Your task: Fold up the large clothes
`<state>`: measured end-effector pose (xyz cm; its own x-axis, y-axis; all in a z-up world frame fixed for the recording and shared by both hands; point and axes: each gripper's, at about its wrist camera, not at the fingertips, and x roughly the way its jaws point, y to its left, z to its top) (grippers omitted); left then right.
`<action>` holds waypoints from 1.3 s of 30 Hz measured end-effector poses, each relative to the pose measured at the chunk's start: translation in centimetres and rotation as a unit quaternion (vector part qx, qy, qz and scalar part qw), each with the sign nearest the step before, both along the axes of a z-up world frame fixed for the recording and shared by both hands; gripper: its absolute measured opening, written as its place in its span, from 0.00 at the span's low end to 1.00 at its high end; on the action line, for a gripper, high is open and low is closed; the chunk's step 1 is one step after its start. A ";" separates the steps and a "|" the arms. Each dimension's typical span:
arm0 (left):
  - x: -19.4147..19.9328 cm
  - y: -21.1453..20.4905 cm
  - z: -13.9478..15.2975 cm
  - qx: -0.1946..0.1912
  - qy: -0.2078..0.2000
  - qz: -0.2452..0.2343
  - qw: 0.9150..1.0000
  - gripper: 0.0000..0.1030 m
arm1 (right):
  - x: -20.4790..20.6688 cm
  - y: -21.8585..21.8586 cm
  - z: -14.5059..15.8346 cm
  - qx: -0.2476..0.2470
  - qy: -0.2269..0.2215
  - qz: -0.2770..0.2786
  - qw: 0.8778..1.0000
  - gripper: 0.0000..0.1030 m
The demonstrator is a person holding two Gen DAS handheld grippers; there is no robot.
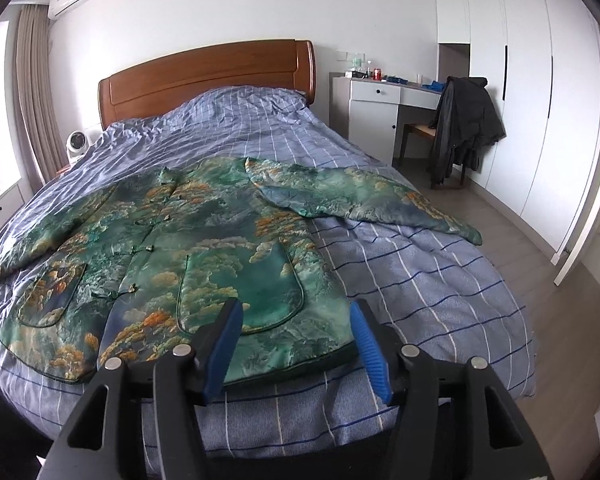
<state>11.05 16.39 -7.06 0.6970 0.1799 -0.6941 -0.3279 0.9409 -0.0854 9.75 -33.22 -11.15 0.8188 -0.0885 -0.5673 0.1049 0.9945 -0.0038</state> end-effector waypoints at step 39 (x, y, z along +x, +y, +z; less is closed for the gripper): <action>-2.9 -10.8 1.3 0.095 0.017 -0.164 0.982 1.00 | 0.0 5.1 2.1 -0.078 -0.050 0.049 0.995 0.82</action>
